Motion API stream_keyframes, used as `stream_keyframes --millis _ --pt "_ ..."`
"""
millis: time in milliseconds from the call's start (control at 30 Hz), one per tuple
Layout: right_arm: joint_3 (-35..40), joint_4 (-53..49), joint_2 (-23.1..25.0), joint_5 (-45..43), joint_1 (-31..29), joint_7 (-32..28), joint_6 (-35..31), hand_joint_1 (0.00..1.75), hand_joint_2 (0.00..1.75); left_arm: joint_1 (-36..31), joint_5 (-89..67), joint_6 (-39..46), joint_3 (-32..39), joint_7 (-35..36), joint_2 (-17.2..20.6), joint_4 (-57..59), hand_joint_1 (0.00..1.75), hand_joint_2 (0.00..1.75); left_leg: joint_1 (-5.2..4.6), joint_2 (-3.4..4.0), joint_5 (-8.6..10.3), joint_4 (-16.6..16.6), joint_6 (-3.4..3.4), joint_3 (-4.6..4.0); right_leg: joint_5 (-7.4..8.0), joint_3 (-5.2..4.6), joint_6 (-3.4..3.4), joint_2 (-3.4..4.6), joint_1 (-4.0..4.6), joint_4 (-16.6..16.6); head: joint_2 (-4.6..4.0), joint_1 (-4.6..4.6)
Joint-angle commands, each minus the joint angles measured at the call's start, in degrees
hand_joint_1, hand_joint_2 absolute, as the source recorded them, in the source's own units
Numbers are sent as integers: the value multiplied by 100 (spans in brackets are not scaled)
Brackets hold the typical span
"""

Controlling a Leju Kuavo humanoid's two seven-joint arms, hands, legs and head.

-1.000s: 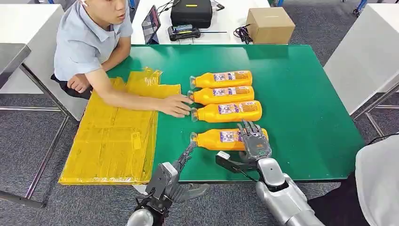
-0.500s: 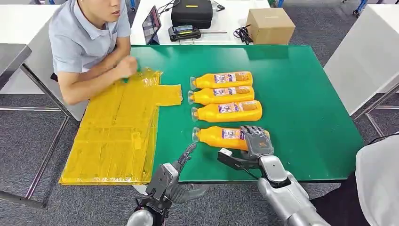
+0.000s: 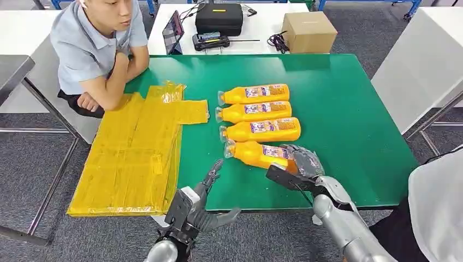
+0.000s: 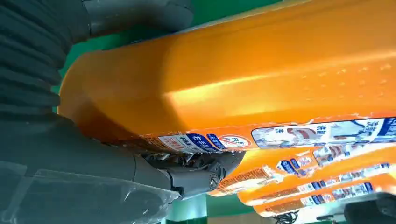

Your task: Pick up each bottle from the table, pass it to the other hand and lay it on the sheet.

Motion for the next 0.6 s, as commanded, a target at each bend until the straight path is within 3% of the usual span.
stream_keyframes --millis 33,200,600 --pt "-522 4 162 -1084 810 -586 678 175 175 -188 412 431 162 -214 -110 219 0 175 16 -22 2 -5 -12 7 -2 20 -13 -24 17 -13 0 2" --pt "-551 -42 164 -1571 853 -729 911 175 175 -458 1188 986 275 -555 -187 634 0 175 21 -16 -5 -7 -20 24 -3 34 -12 -12 19 -13 0 0" --pt "-605 -270 296 -1764 898 -957 907 175 175 -414 1669 1031 370 -497 -236 654 0 175 27 -11 -7 -7 -25 23 -3 33 -18 -7 25 -16 0 0"
